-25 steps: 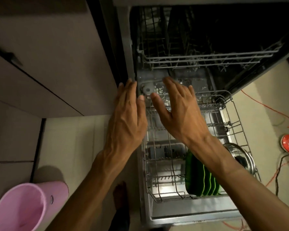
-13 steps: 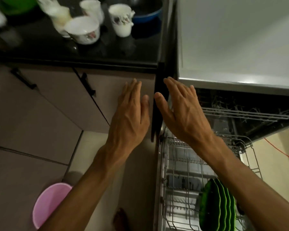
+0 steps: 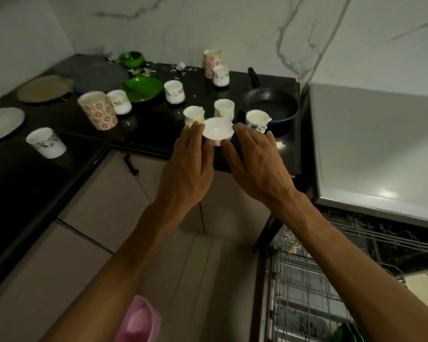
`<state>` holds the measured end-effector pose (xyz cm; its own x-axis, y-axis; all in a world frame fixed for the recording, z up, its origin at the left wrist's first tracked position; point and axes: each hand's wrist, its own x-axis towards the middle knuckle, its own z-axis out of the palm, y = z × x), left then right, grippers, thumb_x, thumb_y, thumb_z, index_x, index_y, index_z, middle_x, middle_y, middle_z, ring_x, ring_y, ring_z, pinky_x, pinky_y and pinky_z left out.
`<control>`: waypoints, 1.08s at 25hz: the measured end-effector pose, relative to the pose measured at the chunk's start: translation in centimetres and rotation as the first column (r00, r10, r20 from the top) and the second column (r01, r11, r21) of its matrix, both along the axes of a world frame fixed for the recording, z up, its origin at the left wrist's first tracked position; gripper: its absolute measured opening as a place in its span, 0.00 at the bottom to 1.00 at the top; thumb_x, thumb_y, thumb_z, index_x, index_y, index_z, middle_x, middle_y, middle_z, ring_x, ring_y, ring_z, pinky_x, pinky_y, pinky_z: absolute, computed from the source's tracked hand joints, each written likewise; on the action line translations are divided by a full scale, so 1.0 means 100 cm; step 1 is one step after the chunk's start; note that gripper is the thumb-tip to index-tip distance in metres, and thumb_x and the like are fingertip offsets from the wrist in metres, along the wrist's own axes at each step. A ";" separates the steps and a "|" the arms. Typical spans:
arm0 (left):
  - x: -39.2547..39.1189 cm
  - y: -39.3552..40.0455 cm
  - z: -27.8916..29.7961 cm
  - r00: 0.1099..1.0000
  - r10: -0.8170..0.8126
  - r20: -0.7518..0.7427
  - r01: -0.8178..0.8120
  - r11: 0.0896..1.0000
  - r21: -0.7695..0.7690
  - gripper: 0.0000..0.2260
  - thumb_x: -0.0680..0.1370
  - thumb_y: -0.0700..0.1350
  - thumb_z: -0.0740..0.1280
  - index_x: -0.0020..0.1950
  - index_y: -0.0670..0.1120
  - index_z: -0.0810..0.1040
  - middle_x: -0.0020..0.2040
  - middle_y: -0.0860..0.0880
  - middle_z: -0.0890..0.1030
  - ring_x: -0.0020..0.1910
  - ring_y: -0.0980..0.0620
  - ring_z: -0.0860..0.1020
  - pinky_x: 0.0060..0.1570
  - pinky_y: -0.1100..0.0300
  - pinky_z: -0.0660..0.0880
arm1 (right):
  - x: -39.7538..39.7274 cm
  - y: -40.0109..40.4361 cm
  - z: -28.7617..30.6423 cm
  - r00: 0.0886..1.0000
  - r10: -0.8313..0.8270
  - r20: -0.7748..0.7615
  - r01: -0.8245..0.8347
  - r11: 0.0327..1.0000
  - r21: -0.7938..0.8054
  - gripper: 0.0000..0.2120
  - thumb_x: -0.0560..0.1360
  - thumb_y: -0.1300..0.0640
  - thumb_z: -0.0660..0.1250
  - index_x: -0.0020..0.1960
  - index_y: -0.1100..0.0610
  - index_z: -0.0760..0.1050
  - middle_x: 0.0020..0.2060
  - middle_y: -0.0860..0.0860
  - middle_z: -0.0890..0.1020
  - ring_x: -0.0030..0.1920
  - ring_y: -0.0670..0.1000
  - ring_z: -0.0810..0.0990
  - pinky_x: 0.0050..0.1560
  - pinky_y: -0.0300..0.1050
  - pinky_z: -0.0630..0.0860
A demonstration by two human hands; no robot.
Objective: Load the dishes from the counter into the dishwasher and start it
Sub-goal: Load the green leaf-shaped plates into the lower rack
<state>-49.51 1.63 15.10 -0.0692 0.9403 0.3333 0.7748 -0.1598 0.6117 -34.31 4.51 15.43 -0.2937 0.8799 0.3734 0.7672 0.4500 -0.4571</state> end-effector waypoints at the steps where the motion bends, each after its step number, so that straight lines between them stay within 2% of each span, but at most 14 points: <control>1: -0.011 0.002 0.009 1.000 0.005 0.011 -0.004 1.000 -0.017 0.22 0.85 0.50 0.52 0.78 0.44 0.59 0.78 0.46 0.60 0.78 0.49 0.54 0.68 0.66 0.54 | -0.013 0.003 0.007 1.000 0.007 -0.006 -0.007 1.000 0.006 0.22 0.82 0.44 0.53 0.67 0.58 0.69 0.66 0.55 0.76 0.67 0.55 0.72 0.72 0.64 0.60; 4: -0.043 0.006 0.035 0.999 0.038 0.024 -0.036 0.998 -0.055 0.22 0.85 0.50 0.52 0.78 0.44 0.58 0.79 0.46 0.59 0.78 0.48 0.53 0.74 0.55 0.55 | -0.048 0.011 0.031 0.999 0.014 -0.033 -0.015 1.000 -0.018 0.22 0.82 0.45 0.55 0.68 0.59 0.69 0.65 0.56 0.76 0.68 0.56 0.72 0.73 0.65 0.58; 6: -0.060 0.007 0.047 0.998 0.050 0.025 -0.048 0.997 -0.064 0.23 0.85 0.50 0.52 0.78 0.44 0.58 0.79 0.46 0.59 0.78 0.49 0.53 0.76 0.51 0.55 | -0.065 0.015 0.044 0.999 0.019 -0.028 -0.019 1.000 -0.013 0.23 0.82 0.44 0.54 0.68 0.59 0.69 0.66 0.57 0.76 0.69 0.56 0.71 0.72 0.66 0.59; 10: -0.085 0.006 0.066 0.995 0.074 0.068 -0.069 0.995 -0.065 0.22 0.85 0.49 0.53 0.78 0.43 0.59 0.78 0.45 0.59 0.78 0.49 0.53 0.76 0.50 0.55 | -0.090 0.022 0.068 0.999 0.045 0.010 -0.045 0.998 0.032 0.30 0.79 0.38 0.47 0.68 0.58 0.70 0.66 0.55 0.76 0.67 0.55 0.73 0.71 0.63 0.61; 14: -0.098 0.012 0.074 0.993 0.079 0.082 -0.074 0.995 -0.067 0.22 0.85 0.50 0.53 0.78 0.44 0.59 0.78 0.45 0.60 0.78 0.48 0.54 0.76 0.49 0.56 | -0.106 0.030 0.084 0.997 0.075 0.001 -0.075 0.997 0.013 0.25 0.82 0.43 0.53 0.71 0.59 0.68 0.69 0.56 0.73 0.71 0.55 0.69 0.75 0.61 0.56; 19: -0.112 0.041 0.069 0.989 0.088 0.116 -0.079 0.993 -0.084 0.24 0.84 0.52 0.52 0.78 0.44 0.59 0.78 0.44 0.61 0.78 0.46 0.57 0.73 0.43 0.60 | -0.123 0.050 0.084 0.992 0.126 -0.018 -0.125 0.992 0.013 0.23 0.82 0.43 0.54 0.67 0.58 0.70 0.65 0.55 0.77 0.67 0.55 0.73 0.74 0.61 0.57; 21: -0.117 0.056 0.070 0.990 0.095 0.108 -0.089 0.994 -0.065 0.24 0.84 0.52 0.53 0.77 0.43 0.60 0.77 0.43 0.63 0.76 0.46 0.61 0.72 0.44 0.63 | -0.129 0.067 0.082 0.990 0.138 -0.030 -0.137 0.990 0.012 0.21 0.81 0.42 0.53 0.61 0.56 0.72 0.57 0.53 0.80 0.60 0.53 0.76 0.72 0.63 0.60; 23: -0.121 0.071 0.073 0.987 0.117 0.108 -0.115 0.993 -0.021 0.22 0.84 0.50 0.54 0.75 0.42 0.63 0.73 0.43 0.68 0.72 0.47 0.67 0.68 0.51 0.68 | -0.135 0.086 0.079 0.987 0.158 -0.022 -0.157 0.987 0.032 0.22 0.81 0.39 0.50 0.57 0.55 0.72 0.51 0.50 0.80 0.53 0.51 0.78 0.68 0.64 0.64; 25: -0.124 0.087 0.079 0.982 0.147 0.120 -0.147 0.989 -0.004 0.19 0.84 0.49 0.54 0.74 0.42 0.65 0.70 0.43 0.72 0.67 0.48 0.71 0.60 0.59 0.69 | -0.139 0.105 0.080 0.984 0.175 -0.014 -0.174 0.984 0.040 0.24 0.81 0.39 0.50 0.59 0.56 0.72 0.52 0.50 0.81 0.54 0.51 0.78 0.67 0.64 0.64; 27: -0.129 0.103 0.083 0.974 0.176 0.141 -0.176 0.984 -0.014 0.18 0.85 0.48 0.55 0.72 0.43 0.66 0.68 0.44 0.73 0.65 0.49 0.73 0.58 0.60 0.68 | -0.142 0.122 0.083 0.980 0.199 -0.016 -0.198 0.980 0.029 0.24 0.81 0.41 0.51 0.63 0.58 0.72 0.56 0.53 0.81 0.59 0.54 0.78 0.69 0.65 0.62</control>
<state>-62.38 11.95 23.42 -0.2799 0.9097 0.3069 0.6968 -0.0275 0.7168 -48.47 16.72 23.71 -0.4542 0.7942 0.4036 0.6525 0.6050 -0.4563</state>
